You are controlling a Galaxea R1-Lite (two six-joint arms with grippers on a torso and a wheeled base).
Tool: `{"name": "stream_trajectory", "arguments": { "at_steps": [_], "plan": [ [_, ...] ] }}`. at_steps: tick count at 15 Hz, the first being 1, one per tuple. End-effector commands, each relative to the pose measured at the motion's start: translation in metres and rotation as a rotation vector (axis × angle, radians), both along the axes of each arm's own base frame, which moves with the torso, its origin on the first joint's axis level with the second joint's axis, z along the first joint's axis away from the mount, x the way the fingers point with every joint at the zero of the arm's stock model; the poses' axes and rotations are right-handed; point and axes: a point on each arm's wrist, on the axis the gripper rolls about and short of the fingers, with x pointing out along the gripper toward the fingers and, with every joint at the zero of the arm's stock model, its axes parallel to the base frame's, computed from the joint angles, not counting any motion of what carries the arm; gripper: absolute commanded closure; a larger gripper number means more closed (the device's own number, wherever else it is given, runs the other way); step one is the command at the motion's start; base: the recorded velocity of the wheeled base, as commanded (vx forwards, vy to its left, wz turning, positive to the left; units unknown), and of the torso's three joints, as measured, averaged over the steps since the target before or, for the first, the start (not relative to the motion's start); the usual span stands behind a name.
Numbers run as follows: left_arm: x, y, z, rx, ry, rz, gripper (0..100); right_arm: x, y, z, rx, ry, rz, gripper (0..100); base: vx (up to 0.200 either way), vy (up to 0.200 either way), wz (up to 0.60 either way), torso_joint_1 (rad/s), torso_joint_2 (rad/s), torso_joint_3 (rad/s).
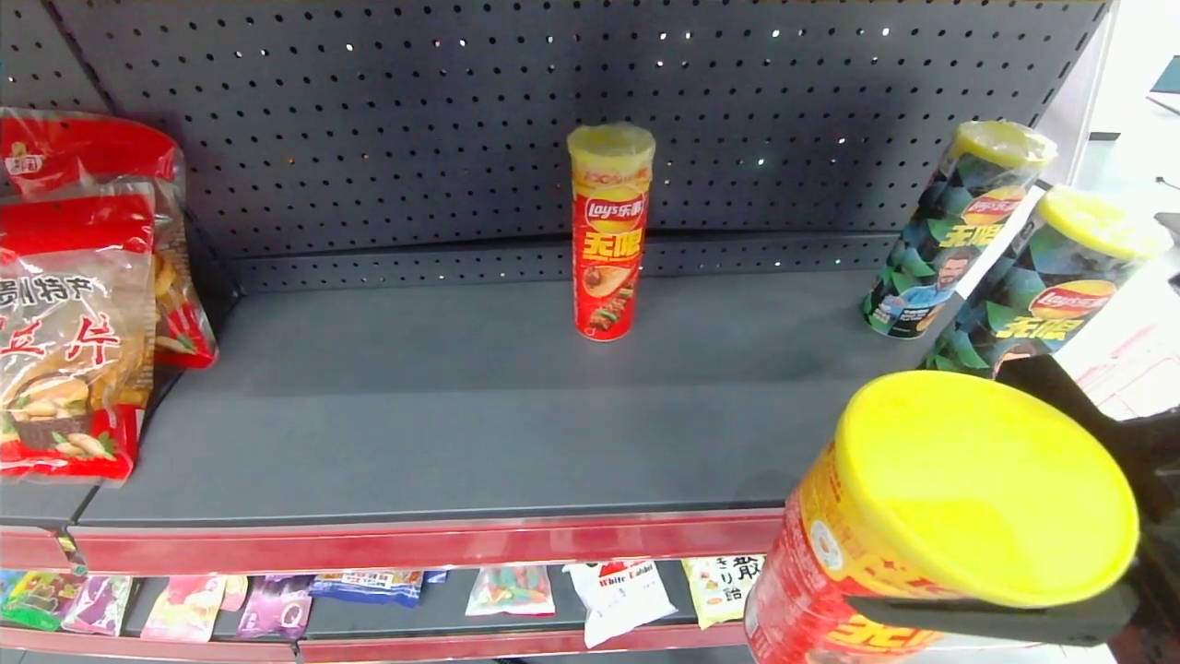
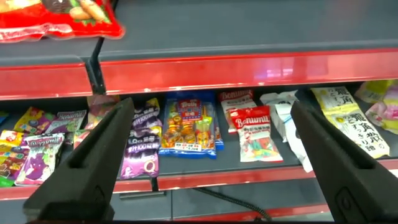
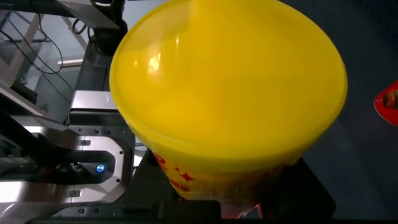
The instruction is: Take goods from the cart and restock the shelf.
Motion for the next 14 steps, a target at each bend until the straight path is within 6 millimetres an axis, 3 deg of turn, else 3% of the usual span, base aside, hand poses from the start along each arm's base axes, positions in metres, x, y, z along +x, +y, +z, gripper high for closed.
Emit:
{"name": "stream_trajectory", "arguments": {
  "at_steps": [1,10,14],
  "plan": [
    [0.0001,0.0,-0.0002,-0.001,0.003,0.0,0,-0.0001,-0.0001,-0.0003,0.0,0.0,0.0,100,0.0,0.0,0.0,0.0,0.0,0.0],
    [0.0001,0.0,0.0,-0.001,0.001,0.0,0,0.0014,0.0002,-0.0018,-0.004,0.004,-0.002,100,0.0,0.0,0.0,0.0,0.0,0.0],
    [0.0001,0.0,0.0,-0.002,0.002,0.0,0,0.0012,-0.0004,-0.0024,-0.005,0.007,-0.004,100,0.2,0.0,0.0,0.002,0.0,0.005]
  ]
}}
